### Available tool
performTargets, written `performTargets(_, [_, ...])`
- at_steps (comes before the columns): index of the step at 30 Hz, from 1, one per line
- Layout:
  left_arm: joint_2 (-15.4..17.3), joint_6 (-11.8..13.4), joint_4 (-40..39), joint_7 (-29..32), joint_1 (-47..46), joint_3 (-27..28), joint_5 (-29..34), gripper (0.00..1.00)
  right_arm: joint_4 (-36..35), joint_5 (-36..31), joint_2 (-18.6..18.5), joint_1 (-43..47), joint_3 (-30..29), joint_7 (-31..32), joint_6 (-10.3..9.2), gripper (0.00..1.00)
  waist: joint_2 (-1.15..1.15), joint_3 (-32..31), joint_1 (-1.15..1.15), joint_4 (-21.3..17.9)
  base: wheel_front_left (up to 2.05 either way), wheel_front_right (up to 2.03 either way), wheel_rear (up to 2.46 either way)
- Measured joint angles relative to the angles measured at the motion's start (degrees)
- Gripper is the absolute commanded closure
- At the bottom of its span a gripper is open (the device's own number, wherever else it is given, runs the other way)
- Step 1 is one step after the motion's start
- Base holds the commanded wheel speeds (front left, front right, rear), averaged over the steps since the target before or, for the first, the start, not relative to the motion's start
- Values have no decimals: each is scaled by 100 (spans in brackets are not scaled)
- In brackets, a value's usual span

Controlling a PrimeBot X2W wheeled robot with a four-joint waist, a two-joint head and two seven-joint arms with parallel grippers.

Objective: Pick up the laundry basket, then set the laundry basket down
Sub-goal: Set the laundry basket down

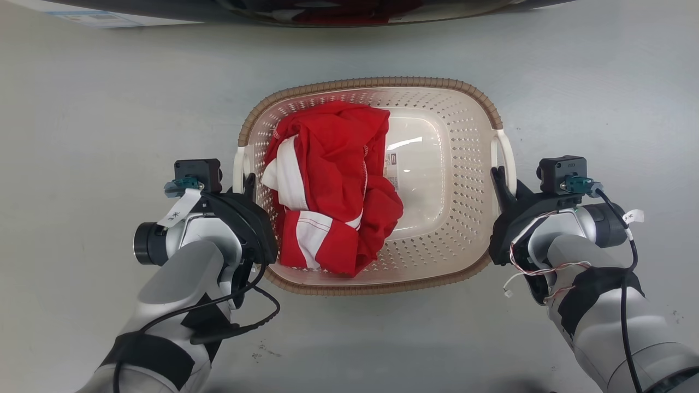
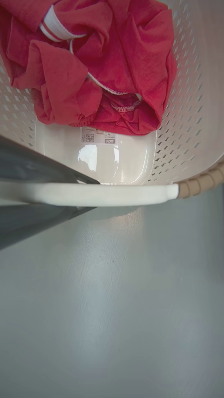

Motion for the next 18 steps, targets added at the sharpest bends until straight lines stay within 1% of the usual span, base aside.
performTargets(4, [0,-42,23,1,-1,-16,-22,100,20,0,8,-1,12,-30,10,99,0,-12,0,3,0,0,0])
performTargets(5, [-1,-43,33,1,-1,-16,-26,89,20,0,10,-2,10,-33,11,71,0,-16,0,5,0,0,0])
performTargets(6, [-1,-48,43,2,-3,-18,-31,56,23,0,10,-7,12,-51,15,45,0,-21,0,7,0,0,0])
performTargets(7, [-2,-48,46,2,-5,-19,-37,0,26,-7,10,-7,20,-71,21,11,0,-28,0,9,0,0,0])
performTargets(8, [0,-49,47,2,-7,-27,-44,0,24,-19,10,-7,25,-81,55,0,0,-38,0,11,0,0,0])
performTargets(11, [-1,-144,47,2,-4,-73,-48,0,19,-21,11,-7,35,-131,76,0,0,-124,0,25,0,0,0])
performTargets(18, [-1,-250,124,-96,49,-127,-94,0,10,-16,13,2,4,-182,143,0,0,-357,0,44,0,0,0])
